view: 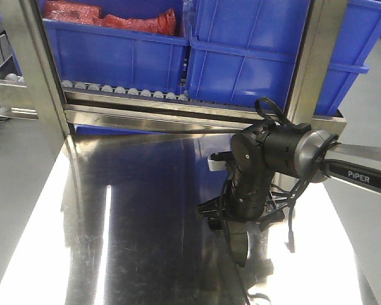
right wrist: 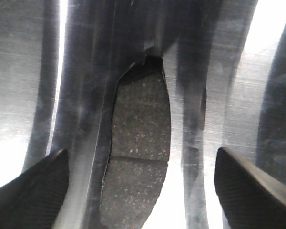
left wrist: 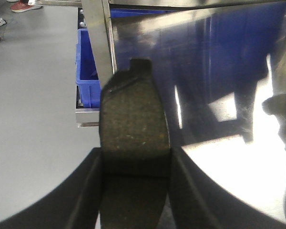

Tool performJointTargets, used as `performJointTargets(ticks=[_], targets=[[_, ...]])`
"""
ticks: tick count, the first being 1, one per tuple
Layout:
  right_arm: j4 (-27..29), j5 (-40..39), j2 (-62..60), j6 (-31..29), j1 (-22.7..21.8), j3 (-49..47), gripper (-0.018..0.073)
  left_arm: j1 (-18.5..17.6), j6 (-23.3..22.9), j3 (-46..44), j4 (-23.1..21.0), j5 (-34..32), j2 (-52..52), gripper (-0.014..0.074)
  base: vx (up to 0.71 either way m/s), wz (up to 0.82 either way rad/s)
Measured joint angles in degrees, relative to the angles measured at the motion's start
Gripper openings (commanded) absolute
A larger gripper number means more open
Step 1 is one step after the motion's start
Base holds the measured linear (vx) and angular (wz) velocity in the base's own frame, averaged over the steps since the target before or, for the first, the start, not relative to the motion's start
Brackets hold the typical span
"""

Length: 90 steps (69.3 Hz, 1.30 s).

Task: Move and align brake pads A on conveyor
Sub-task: 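Lower the open right gripper over the remaining brake pad, then close the right gripper on the brake pad and lift it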

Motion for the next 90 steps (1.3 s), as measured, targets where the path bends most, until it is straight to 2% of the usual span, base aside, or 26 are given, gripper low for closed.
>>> performJointTargets(ticks=[22,31,37,41,51,74,90], targets=[[0.0,0.02,1.94,0.0,0.0,-0.04,0.0586,0.0,0.0,0.0,0.0,0.0,0.0,-0.0006,0.0,0.0],[-0.06,-0.17,1.94,0.02,0.0,-0.04,0.0533,0.0,0.0,0.0,0.0,0.0,0.0,-0.0006,0.0,0.0],[-0.06,-0.61,1.94,0.07,0.0,-0.04,0.0445,0.0,0.0,0.0,0.0,0.0,0.0,-0.0006,0.0,0.0],[-0.06,-0.73,1.94,0.07,0.0,-0.04,0.0342,0.0,0.0,0.0,0.0,0.0,0.0,-0.0006,0.0,0.0],[-0.33,-1.29,1.94,-0.17,0.0,-0.04,-0.0021,0.0,0.0,0.0,0.0,0.0,0.0,-0.0006,0.0,0.0],[-0.59,-1.61,1.66,-0.67,0.0,-0.04,-0.0011,0.0,0.0,0.0,0.0,0.0,0.0,-0.0006,0.0,0.0],[-0.9,-3.14,-3.84,-1.74,0.0,0.02,-0.0011,0.0,0.0,0.0,0.0,0.0,0.0,-0.0006,0.0,0.0]])
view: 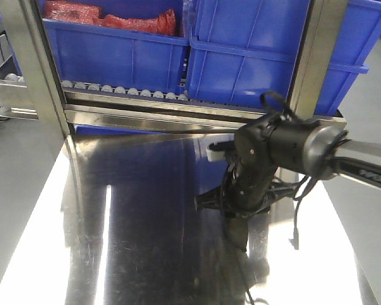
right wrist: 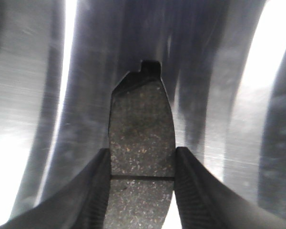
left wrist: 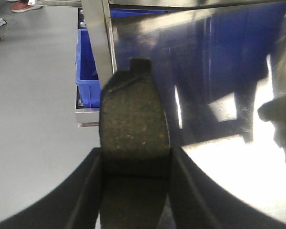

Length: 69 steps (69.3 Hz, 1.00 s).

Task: Move and align brake pads A on conveyor
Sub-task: 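Close the right gripper on the brake pad and lift it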

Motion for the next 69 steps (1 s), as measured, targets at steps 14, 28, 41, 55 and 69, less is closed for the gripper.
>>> performJointTargets(ticks=[14,28,41,55,69], targets=[[-0.55,-1.45,-7.67,-2.31,0.0,0.0,-0.0011,0.0,0.0,0.0,0.0,0.0,0.0,-0.0006,0.0,0.0],[-1.94,-3.55,-17.42,-5.24,-0.48,2.02,-0.0011,0.0,0.0,0.0,0.0,0.0,0.0,-0.0006,0.0,0.0],[-1.81,-7.09,-26.91,-6.07,-5.44,10.33,-0.001,0.0,0.0,0.0,0.0,0.0,0.0,-0.0006,0.0,0.0],[-1.81,-7.18,-37.5,-9.67,-13.15,18.85,-0.0007,0.0,0.0,0.0,0.0,0.0,0.0,-0.0006,0.0,0.0],[-1.81,-6.42,-50.24,-12.55,-20.81,26.44,-0.0004,0.0,0.0,0.0,0.0,0.0,0.0,-0.0006,0.0,0.0]])
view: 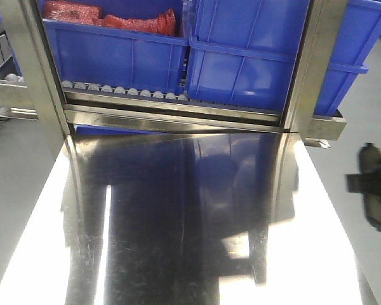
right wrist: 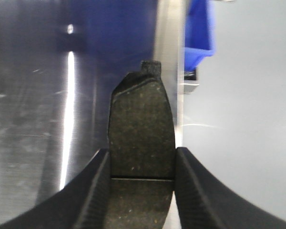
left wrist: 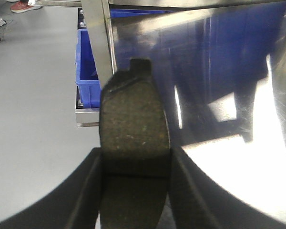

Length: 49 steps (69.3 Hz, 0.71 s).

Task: Move and align brake pads A on conveyor
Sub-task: 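Close the right gripper on the brake pad and lift it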

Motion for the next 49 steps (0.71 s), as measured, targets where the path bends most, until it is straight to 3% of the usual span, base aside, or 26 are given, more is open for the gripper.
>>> performJointTargets(ticks=[14,49], targets=[[0.24,0.26,-12.33,-0.61,-4.23,6.56,-0.0004,0.0,0.0,0.0,0.0,0.0,0.0,-0.0006,0.0,0.0],[2.54,0.82,-34.81,-2.44,-4.31,19.81,-0.0004,0.0,0.0,0.0,0.0,0.0,0.0,-0.0006,0.0,0.0]])
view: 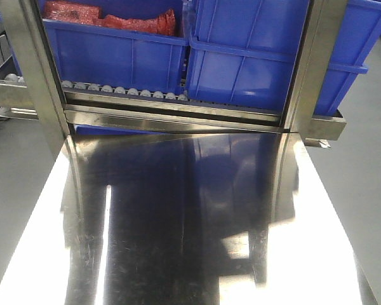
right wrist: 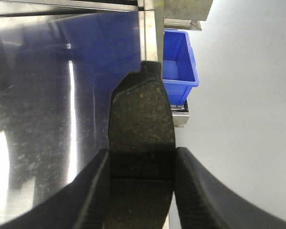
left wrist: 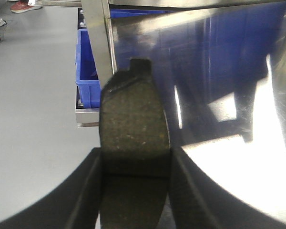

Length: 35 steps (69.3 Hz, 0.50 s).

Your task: Move and align brake pads A on conveyor

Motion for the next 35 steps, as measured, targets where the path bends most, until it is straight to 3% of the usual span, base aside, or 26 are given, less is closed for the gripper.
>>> performJointTargets(ticks=[35], targets=[[0.0,0.27,-2.07,-0.63,0.0,0.77,-0.0004,0.0,0.0,0.0,0.0,0.0,0.0,-0.0006,0.0,0.0]])
